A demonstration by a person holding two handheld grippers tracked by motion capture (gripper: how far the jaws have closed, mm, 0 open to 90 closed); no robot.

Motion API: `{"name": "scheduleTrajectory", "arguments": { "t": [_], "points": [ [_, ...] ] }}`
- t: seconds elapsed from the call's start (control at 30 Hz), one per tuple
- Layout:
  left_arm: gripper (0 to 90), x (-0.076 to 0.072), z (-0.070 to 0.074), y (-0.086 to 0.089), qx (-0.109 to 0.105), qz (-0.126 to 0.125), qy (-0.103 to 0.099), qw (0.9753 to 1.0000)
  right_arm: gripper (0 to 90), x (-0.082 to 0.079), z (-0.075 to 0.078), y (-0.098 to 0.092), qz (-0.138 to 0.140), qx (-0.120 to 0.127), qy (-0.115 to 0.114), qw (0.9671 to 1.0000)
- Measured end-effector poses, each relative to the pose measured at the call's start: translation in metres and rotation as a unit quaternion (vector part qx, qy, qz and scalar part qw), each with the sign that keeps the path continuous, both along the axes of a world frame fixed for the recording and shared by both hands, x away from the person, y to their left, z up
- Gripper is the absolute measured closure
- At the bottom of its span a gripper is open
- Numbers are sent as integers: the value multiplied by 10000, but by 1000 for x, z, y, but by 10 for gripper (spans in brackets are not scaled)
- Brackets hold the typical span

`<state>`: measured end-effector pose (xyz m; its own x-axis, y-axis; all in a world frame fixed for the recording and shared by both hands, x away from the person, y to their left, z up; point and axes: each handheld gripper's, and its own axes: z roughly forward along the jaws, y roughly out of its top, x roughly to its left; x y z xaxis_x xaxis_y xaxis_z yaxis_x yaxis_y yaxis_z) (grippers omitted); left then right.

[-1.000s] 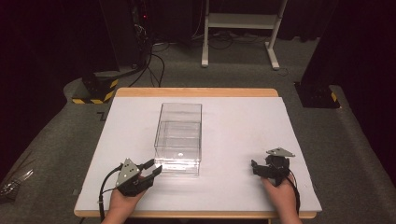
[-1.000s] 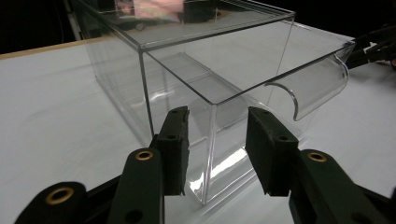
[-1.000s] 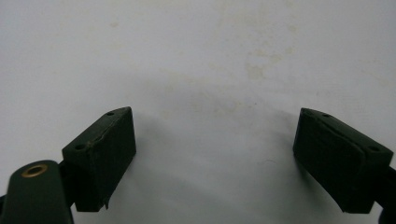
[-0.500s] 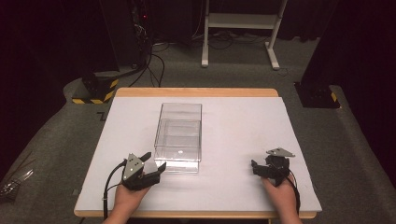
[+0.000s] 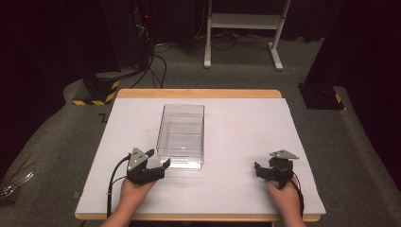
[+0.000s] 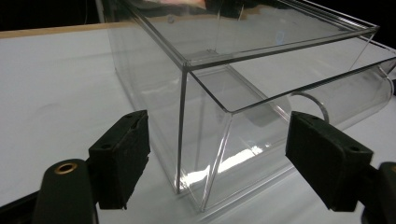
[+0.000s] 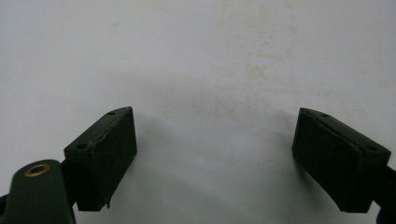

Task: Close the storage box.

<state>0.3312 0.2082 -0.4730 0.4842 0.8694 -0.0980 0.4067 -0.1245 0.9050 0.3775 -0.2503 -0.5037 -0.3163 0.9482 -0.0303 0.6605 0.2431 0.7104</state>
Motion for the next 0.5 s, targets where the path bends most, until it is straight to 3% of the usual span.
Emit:
{"name": "scheduleTrajectory", "arguments": {
  "t": [0.27, 0.5],
  "points": [
    [230, 13, -2, 1, -145, 32, 122, 9998, 139, 0, 0, 0, 6, 6, -4, 10000],
    [241, 20, -2, 0, -138, 52, 163, 9998, 140, 0, 0, 0, 9, 9, -5, 10000]
  ]
}}
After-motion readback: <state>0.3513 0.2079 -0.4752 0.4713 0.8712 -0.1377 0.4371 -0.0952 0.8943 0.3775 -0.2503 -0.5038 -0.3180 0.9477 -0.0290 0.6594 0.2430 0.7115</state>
